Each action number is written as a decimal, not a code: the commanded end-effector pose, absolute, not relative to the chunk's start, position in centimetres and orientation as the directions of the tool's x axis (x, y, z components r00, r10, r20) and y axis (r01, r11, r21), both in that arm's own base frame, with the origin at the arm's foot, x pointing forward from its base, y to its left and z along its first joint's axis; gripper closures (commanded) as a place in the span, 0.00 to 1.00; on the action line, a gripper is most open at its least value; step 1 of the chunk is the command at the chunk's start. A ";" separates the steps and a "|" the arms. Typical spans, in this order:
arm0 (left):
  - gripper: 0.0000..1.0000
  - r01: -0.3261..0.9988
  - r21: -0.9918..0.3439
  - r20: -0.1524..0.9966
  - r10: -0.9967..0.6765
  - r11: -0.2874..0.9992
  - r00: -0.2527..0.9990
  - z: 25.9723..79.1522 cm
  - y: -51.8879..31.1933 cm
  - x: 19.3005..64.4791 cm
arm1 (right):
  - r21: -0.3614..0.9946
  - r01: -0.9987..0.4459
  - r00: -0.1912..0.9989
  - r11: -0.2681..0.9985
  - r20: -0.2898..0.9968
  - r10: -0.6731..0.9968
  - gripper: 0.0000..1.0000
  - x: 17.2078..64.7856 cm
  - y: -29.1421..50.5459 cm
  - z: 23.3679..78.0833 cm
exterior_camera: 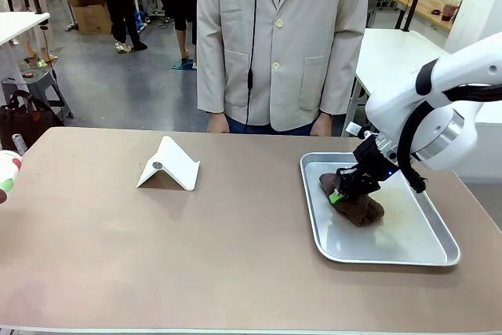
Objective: Clean the surface of the table.
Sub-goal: Clean the area not pointed to by the person, then return the Lint Roller and towel to their original positions.
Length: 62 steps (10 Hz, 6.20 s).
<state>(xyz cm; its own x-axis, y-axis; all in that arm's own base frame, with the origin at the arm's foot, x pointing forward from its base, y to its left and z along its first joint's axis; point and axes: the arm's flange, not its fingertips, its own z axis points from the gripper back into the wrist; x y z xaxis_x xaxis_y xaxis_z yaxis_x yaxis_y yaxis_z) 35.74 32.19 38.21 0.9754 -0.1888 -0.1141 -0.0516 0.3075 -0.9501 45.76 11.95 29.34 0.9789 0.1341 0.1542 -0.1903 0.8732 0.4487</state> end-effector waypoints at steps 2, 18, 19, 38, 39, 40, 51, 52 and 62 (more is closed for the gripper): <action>0.97 -0.057 -0.951 -0.119 -0.187 0.304 0.975 39.1 32.3 35.5 | 0.440 -0.312 0.950 0.842 0.129 0.285 1.00 42.3 13.6 26.8; 0.97 -0.057 -0.951 -0.119 -0.187 0.304 0.975 39.1 32.3 35.5 | 0.234 0.081 0.977 0.969 0.171 -0.123 1.00 44.5 0.1 27.5; 0.97 -0.057 -0.951 -0.119 -0.187 0.304 0.975 39.1 32.3 35.5 | 0.276 0.096 0.973 0.957 0.178 -0.149 1.00 44.3 -0.8 27.8; 0.97 -0.057 -0.951 -0.119 -0.187 0.304 0.975 39.1 32.3 35.5 | 0.994 -0.019 0.918 -0.105 -0.025 -0.396 1.00 31.1 -14.4 38.8; 0.97 -0.057 -0.951 -0.119 -0.187 0.304 0.975 39.1 32.3 35.5 | 0.992 -0.038 0.906 -0.120 -0.016 -0.423 1.00 30.9 -14.9 38.7; 0.97 -0.057 -0.951 -0.119 -0.187 0.304 0.975 39.1 32.3 35.5 | 0.994 -0.037 0.897 -0.104 -0.013 -0.441 1.00 31.2 -14.6 38.7; 0.97 -0.057 -0.951 -0.119 -0.187 0.304 0.975 39.1 32.3 35.5 | 0.996 -0.017 0.926 -0.089 -0.018 -0.378 1.00 31.1 -15.7 38.6; 0.97 -0.057 -0.951 -0.119 -0.187 0.304 0.975 39.1 32.3 35.5 | 0.996 -0.017 0.926 -0.089 -0.018 -0.378 1.00 31.1 -15.7 38.6; 0.78 -0.006 -0.910 -0.145 -0.305 0.415 0.941 42.3 22.9 37.6 | 0.999 -0.048 0.949 -0.021 0.039 -0.312 0.91 34.5 -8.3 40.7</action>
<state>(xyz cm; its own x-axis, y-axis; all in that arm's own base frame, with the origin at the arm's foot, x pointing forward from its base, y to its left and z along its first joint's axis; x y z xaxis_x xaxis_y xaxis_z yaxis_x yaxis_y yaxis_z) 38.10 26.01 41.73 0.9537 -0.2717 -0.1287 -0.0211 0.3666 -0.9301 34.03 -11.46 39.62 0.9451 -0.3262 0.0183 -0.0354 -0.0466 0.9983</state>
